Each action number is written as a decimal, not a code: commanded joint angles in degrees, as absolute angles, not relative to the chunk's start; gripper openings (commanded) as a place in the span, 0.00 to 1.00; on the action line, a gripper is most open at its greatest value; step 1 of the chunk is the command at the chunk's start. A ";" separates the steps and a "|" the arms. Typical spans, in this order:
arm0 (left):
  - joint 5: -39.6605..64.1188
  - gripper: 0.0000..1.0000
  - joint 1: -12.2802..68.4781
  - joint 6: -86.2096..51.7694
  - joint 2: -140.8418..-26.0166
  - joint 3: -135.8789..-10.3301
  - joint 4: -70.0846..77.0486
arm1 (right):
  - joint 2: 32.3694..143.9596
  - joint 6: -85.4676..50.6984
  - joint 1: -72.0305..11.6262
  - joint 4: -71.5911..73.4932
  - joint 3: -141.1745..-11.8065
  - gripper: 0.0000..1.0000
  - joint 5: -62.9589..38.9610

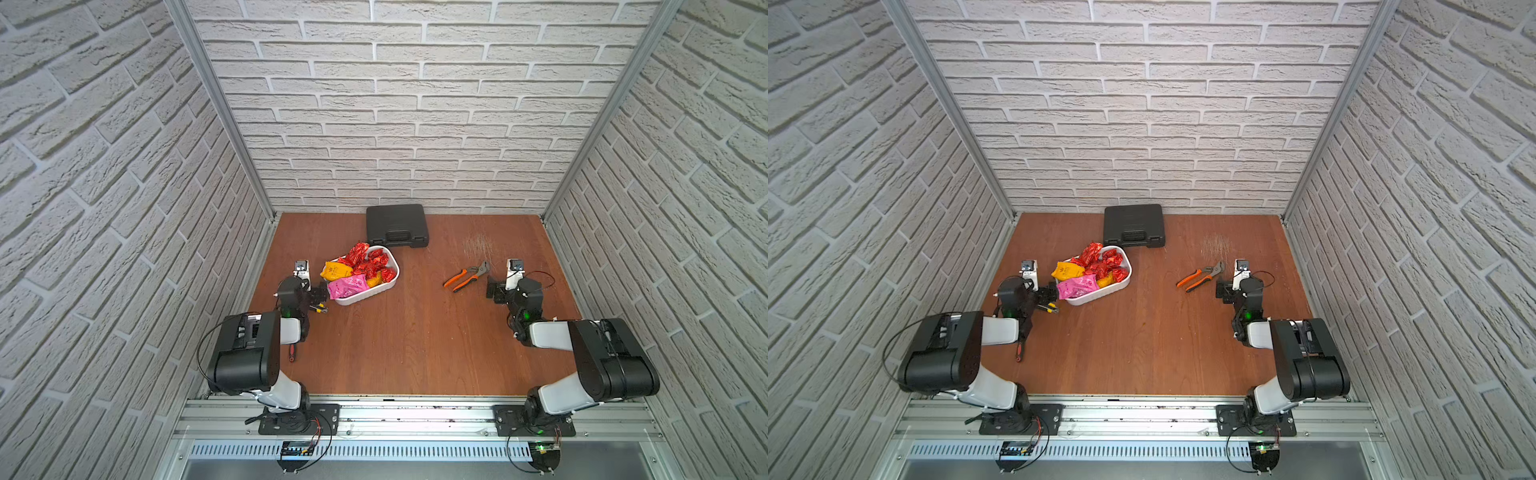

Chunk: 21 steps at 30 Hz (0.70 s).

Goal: Take the tea bags out of the storage box
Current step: Pick up the tea bag from the storage box.

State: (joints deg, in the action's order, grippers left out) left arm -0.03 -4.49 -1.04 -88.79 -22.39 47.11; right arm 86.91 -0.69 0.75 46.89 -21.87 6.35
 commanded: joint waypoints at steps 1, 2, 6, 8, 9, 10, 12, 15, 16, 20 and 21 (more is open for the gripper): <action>0.92 0.98 -4.84 -0.53 -88.79 -22.96 48.99 | 86.75 -0.93 0.71 48.25 -22.48 0.99 6.63; 0.88 0.98 -4.81 -0.53 -88.86 -22.94 49.01 | 86.75 -0.95 0.70 48.23 -22.47 0.99 6.77; 0.88 0.98 -4.79 -0.55 -88.81 -22.94 48.99 | 86.75 -0.91 0.70 48.21 -22.50 0.99 6.77; 0.96 0.98 -4.88 -0.63 -88.86 -22.94 49.02 | 86.75 -0.95 0.71 48.25 -22.50 0.99 6.78; 1.01 0.98 -4.84 -0.61 -88.86 -22.94 49.03 | 86.79 -0.92 0.70 48.21 -22.48 0.99 6.70; 1.12 0.98 -4.97 -0.61 -88.86 -22.94 48.87 | 86.79 -0.93 0.71 48.19 -22.50 0.99 6.76; 1.32 0.98 -5.08 -0.66 -88.87 -23.03 48.81 | 86.83 -0.88 0.75 47.97 -22.63 0.99 6.73; 1.34 0.98 -5.09 -0.64 -88.77 -22.86 48.97 | 86.66 -0.85 0.67 47.94 -22.60 0.99 6.69; 1.34 0.98 -5.10 -0.68 -88.38 -22.56 49.36 | 86.31 -0.59 0.71 48.32 -22.33 0.99 6.22; 0.30 0.98 -5.08 -0.92 -82.74 -21.45 46.76 | 80.05 0.58 0.57 42.25 -22.65 0.99 4.17; 0.22 0.98 -5.02 -0.80 -80.77 -21.52 44.63 | 78.32 0.92 0.47 40.33 -22.84 0.99 4.26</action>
